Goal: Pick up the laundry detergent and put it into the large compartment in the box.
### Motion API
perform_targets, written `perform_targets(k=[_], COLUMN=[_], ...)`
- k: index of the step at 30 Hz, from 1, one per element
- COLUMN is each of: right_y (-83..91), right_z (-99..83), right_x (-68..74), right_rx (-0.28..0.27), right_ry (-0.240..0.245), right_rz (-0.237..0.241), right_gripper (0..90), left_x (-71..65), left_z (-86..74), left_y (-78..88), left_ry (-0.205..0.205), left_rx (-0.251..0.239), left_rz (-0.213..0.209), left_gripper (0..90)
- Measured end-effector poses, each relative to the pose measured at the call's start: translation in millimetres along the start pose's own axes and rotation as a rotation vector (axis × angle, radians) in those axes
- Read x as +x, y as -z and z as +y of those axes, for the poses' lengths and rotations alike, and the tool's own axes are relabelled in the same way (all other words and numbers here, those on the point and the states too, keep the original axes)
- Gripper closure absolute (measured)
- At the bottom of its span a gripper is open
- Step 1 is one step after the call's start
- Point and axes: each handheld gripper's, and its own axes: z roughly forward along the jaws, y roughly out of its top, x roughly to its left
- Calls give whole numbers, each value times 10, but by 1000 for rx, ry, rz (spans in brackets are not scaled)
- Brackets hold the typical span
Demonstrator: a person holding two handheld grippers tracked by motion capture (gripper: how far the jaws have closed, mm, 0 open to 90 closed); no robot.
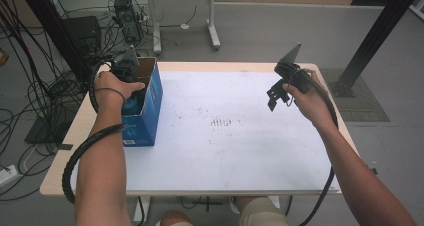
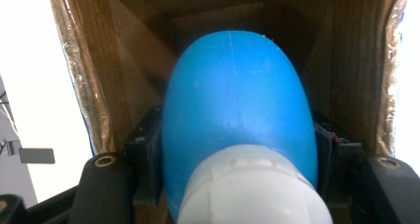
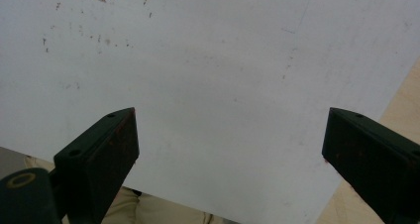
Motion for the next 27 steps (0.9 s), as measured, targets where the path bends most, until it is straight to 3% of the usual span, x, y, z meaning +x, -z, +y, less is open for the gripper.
perform_targets(k=[27], right_y=[13], right_z=[-5], right_x=[34], right_rx=[-2], right_ry=[6], right_rz=[-3], right_gripper=[75], left_x=[0], left_z=[-19], left_y=[9], left_ry=[-1], left_rx=[-10], left_rz=[-5], left_gripper=[361])
